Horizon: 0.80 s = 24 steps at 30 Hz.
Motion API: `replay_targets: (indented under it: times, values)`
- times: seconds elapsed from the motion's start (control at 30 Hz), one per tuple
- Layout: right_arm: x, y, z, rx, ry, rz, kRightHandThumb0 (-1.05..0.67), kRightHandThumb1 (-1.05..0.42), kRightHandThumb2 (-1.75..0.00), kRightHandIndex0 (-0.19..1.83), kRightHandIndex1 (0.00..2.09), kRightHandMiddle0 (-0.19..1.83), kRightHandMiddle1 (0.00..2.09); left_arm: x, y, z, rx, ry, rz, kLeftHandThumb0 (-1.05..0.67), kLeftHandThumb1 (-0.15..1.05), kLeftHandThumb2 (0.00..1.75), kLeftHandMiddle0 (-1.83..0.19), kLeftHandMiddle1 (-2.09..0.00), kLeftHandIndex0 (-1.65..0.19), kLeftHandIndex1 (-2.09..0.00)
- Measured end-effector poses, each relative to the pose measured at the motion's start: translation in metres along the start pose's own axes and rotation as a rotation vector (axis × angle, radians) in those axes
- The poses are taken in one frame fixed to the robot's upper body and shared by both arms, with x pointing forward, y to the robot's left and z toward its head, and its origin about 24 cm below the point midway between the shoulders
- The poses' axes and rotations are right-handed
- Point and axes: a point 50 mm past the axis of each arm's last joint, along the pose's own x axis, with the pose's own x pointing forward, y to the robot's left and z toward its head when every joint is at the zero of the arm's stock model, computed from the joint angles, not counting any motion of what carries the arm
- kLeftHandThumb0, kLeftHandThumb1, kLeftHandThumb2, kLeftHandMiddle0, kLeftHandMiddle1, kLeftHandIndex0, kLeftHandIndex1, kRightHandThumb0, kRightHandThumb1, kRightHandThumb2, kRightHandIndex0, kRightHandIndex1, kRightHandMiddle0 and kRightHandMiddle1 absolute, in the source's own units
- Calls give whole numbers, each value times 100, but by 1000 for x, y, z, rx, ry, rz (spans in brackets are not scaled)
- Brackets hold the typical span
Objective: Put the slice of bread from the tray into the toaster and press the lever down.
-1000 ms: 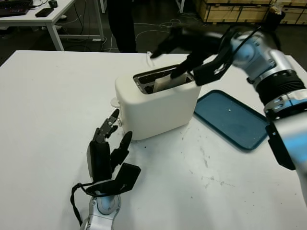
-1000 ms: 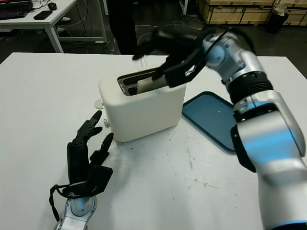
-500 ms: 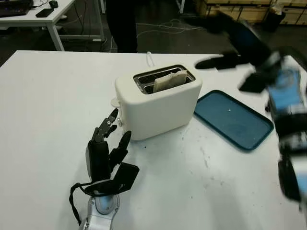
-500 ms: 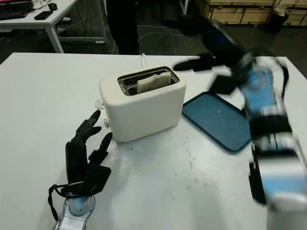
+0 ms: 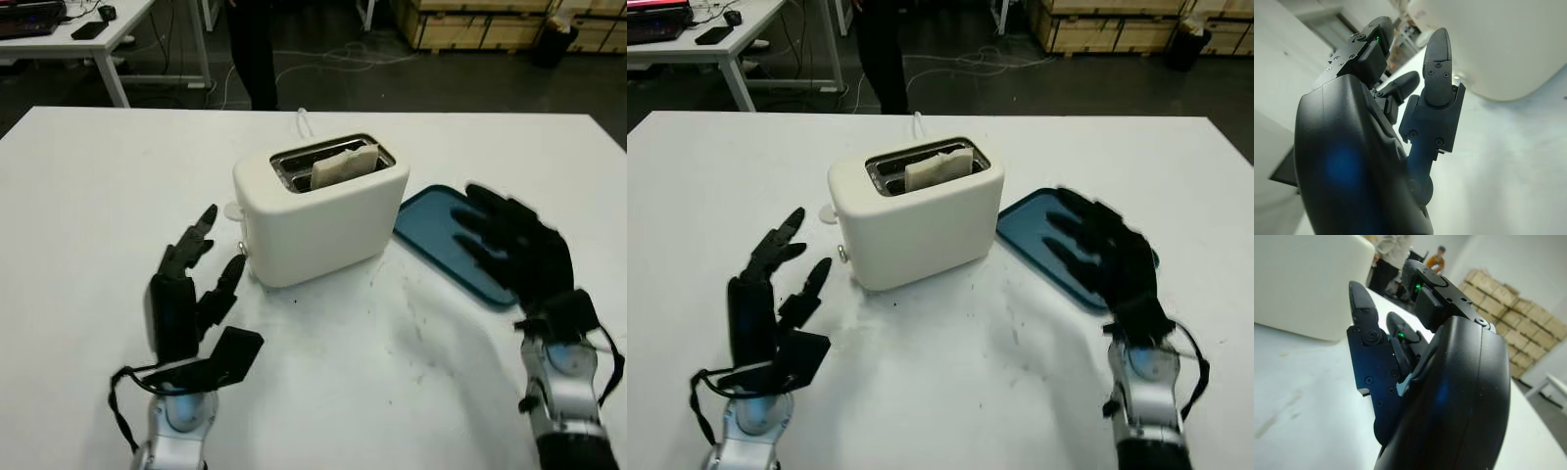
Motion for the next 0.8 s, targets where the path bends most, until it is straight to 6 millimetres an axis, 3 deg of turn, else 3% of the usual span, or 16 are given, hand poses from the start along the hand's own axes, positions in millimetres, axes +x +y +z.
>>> replay_targets:
  times: [0.2,0.4,0.63,0.8]
  values:
    - [-4,13,-2,39,54,40,-28,-92,-6,78,9,74,1,17,21,9,134,-123,5,-39,92,5,-52,-91,-75,-11]
    - [-4,23,-4,51,63,77,-29,-92,-6,80,8,76,2,34,47,16,320,-190,-70,-12,81,0,-79,-77,-97,-14]
    - [-3,27,-4,64,60,96,-28,-92,-6,81,6,76,1,57,60,23,481,-269,-195,-5,68,0,-104,-57,-114,-9]
    - [-2,28,-4,78,72,104,-29,-92,-5,79,4,76,1,76,62,25,526,-341,-266,-9,64,0,-118,-55,-122,-8]
